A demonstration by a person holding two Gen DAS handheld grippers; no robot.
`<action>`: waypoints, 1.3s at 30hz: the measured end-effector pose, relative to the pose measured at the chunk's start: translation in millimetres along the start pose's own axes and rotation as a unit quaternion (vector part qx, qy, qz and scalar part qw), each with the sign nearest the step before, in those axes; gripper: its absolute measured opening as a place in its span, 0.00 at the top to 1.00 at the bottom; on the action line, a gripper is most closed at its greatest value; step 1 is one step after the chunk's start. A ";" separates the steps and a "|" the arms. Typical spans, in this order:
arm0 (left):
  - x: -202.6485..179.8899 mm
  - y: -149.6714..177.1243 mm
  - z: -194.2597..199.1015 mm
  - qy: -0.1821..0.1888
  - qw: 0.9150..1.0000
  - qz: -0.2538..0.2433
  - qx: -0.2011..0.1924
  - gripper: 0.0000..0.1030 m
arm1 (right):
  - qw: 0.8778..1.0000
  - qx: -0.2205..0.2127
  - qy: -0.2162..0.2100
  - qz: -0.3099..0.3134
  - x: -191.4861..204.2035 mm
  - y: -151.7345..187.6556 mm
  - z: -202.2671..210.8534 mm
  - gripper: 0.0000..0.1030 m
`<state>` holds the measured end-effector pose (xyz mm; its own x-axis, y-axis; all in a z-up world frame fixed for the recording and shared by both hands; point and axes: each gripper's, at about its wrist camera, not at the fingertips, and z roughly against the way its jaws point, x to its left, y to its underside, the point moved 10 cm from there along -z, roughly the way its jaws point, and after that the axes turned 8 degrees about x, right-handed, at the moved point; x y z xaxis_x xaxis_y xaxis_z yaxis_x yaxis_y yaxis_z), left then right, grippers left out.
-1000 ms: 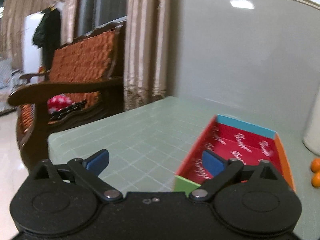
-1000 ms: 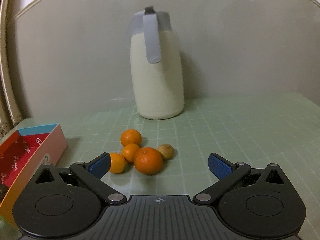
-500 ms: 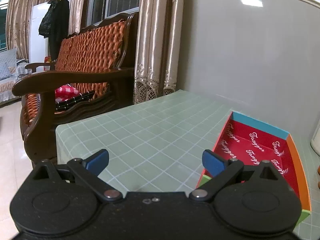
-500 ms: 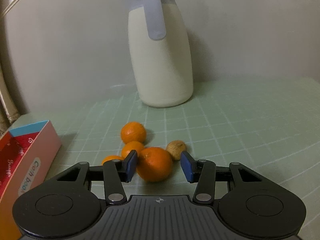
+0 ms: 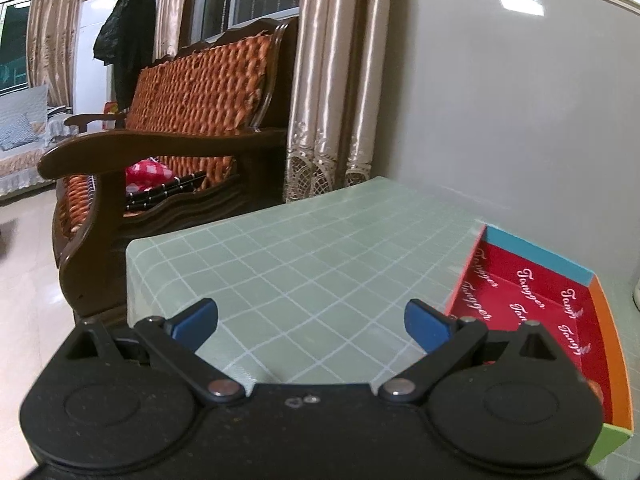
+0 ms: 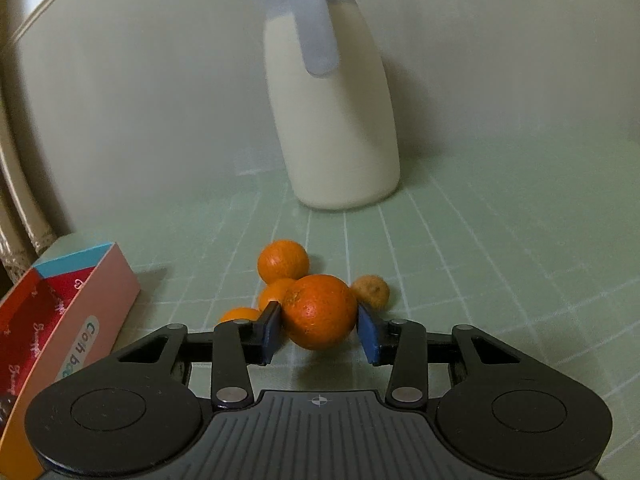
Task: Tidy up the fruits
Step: 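Carry the mandarin into the red box and open the right tool, then withdraw both tools from the box back toward the remaining fruit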
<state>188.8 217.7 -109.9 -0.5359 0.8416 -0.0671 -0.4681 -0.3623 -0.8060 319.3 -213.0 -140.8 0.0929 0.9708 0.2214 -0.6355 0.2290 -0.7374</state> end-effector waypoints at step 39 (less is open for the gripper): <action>12.6 3.2 -1.8 -0.031 0.999 0.012 0.010 0.08 | 0.968 -0.160 -0.146 0.129 130.8 16.1 93.1 0.00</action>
<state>181.8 227.9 -114.4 -0.5888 0.8067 -0.0499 -0.4679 -0.3905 -0.7928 249.9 -89.1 -64.3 -0.2877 0.9476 0.1389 -0.3337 0.0368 -0.9420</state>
